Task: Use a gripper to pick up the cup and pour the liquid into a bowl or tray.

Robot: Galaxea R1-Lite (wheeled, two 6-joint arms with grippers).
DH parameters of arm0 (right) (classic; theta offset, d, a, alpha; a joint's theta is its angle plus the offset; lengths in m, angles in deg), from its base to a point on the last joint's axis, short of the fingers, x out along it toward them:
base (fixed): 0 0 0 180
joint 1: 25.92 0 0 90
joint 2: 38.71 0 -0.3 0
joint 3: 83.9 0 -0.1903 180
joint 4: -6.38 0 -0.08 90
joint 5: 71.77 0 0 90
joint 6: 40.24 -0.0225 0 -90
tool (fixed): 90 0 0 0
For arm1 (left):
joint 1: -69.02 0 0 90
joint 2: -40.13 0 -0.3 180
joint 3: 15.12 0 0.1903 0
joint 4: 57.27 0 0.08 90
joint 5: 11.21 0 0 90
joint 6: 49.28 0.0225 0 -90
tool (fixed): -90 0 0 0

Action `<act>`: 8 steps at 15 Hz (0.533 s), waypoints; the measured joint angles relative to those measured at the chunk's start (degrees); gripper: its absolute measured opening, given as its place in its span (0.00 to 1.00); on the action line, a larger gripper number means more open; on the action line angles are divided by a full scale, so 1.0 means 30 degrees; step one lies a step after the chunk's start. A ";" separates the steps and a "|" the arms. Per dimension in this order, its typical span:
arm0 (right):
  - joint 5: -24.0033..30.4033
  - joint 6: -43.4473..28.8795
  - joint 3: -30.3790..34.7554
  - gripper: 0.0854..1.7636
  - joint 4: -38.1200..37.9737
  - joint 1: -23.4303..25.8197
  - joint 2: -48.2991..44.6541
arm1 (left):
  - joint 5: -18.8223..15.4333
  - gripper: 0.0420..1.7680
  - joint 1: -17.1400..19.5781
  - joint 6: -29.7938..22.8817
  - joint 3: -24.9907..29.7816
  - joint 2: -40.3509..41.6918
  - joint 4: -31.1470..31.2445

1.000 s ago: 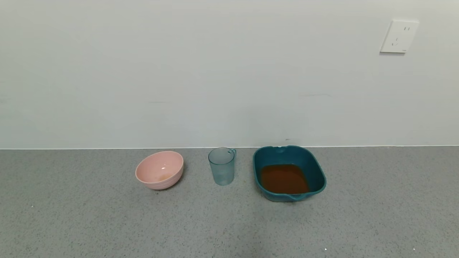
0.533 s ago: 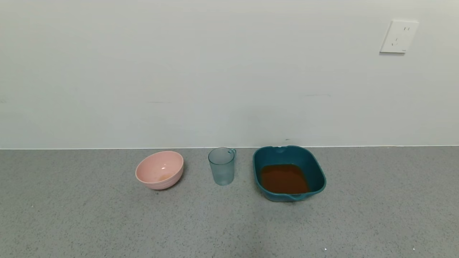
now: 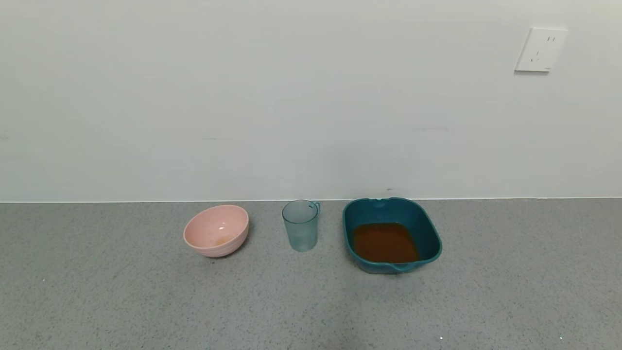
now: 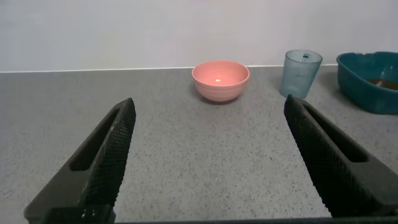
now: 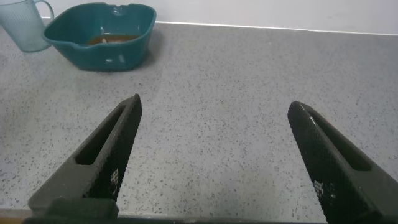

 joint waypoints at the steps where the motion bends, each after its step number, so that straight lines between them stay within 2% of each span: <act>1: 0.0000 0.0008 0.0000 0.97 -0.0008 0.0000 0.0000 | -0.0183 0.97 0.0000 -0.0045 0.0561 0.0028 -0.0658; 4: 0.0000 0.0000 0.0000 0.97 0.0000 0.0000 0.0000 | -0.0605 0.97 0.0000 -0.0183 0.2227 0.0073 -0.1560; 8: -0.0008 0.0008 0.0000 0.97 -0.0008 0.0000 0.0000 | -0.0955 0.97 0.0000 -0.0658 0.2686 0.0081 -0.0252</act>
